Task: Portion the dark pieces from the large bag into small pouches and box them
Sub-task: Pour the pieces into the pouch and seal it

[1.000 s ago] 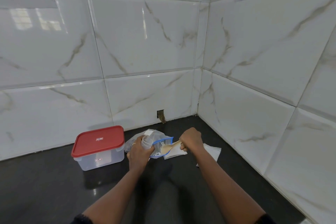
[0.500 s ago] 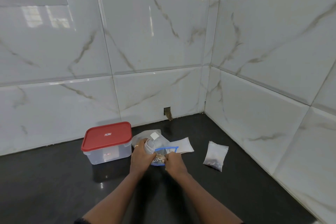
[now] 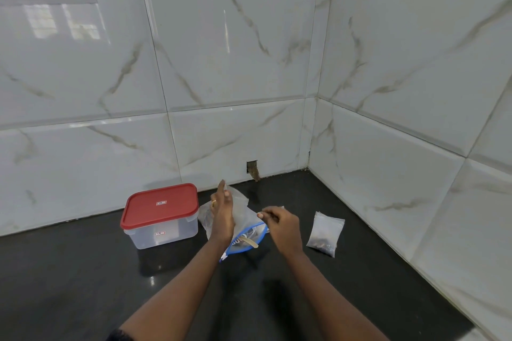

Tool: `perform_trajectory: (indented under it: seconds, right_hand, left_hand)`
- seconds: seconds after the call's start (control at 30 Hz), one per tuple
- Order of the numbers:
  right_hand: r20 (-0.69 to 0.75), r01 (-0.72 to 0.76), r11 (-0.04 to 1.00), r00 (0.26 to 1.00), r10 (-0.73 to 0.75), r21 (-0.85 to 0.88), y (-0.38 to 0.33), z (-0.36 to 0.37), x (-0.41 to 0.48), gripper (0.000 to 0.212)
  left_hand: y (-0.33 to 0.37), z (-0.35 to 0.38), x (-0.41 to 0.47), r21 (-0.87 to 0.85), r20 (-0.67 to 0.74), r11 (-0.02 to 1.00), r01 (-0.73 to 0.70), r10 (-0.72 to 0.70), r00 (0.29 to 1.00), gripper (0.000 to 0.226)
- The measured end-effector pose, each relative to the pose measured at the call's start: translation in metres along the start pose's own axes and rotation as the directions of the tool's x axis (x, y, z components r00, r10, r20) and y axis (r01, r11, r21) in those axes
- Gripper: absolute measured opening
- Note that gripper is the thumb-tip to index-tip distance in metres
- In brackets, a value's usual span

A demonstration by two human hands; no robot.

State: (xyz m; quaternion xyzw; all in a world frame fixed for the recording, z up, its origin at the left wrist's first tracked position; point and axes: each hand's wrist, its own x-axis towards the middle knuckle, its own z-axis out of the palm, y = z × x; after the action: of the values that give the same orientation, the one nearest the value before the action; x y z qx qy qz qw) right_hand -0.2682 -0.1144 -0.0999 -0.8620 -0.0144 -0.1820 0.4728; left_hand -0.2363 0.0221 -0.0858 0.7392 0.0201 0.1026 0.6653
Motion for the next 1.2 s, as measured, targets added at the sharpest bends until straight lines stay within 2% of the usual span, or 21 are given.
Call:
perform_trajectory:
  seconds: [0.1,0.2,0.27,0.37,0.47,0.57,0.73,0.83,1.03,1.2]
  right_hand:
    - [0.064,-0.043,0.970,0.998,0.029,0.240,-0.021,-0.007,0.005,0.023]
    - [-0.013,-0.093,0.917,0.994,0.106,0.388,-0.033,-0.014,0.008,0.005]
    - [-0.101,-0.133,0.899,0.976,0.191,0.417,-0.032,-0.022,0.012,0.008]
    - [-0.135,-0.153,0.876,0.962,0.238,0.457,-0.026,-0.038,0.015,0.013]
    - [-0.136,-0.160,0.872,0.959,0.248,0.463,-0.020,-0.052,0.015,0.012]
    - [-0.132,-0.163,0.871,0.959,0.250,0.463,-0.015,-0.060,0.015,0.022]
    - [-0.127,-0.196,0.883,0.954,0.273,0.425,-0.007,-0.067,0.014,0.034]
    - [-0.133,-0.203,0.870,0.948,0.289,0.449,-0.006,-0.066,0.012,0.034]
    - [-0.091,-0.210,0.853,0.954,0.286,0.478,-0.009,-0.066,0.008,0.025]
    - [-0.070,-0.272,0.892,0.946,0.317,0.361,-0.011,-0.064,0.008,0.026]
  left_hand:
    - [0.017,0.020,0.001,-0.037,0.054,0.998,-0.046,0.048,0.997,0.045]
    - [0.025,0.034,0.000,-0.083,0.069,0.994,-0.071,0.077,0.995,0.029]
    - [0.028,0.040,-0.001,-0.154,0.048,0.987,-0.049,0.057,0.997,0.015]
    - [0.031,0.044,-0.008,-0.186,0.040,0.981,-0.047,0.055,0.998,0.008]
    - [0.029,0.046,-0.011,-0.254,0.051,0.967,-0.022,0.036,0.998,0.003]
    - [0.025,0.051,-0.012,-0.266,0.069,0.964,0.013,0.006,0.998,0.006]
    - [0.019,0.060,-0.014,-0.129,0.086,0.991,-0.029,0.040,0.995,0.017]
    - [0.016,0.065,-0.016,-0.098,0.081,0.994,-0.041,0.050,0.995,0.018]
    - [0.014,0.072,-0.025,-0.218,0.088,0.976,-0.026,0.046,0.995,0.012]
    - [0.015,0.077,-0.026,-0.088,0.066,0.995,-0.055,0.061,0.996,0.026]
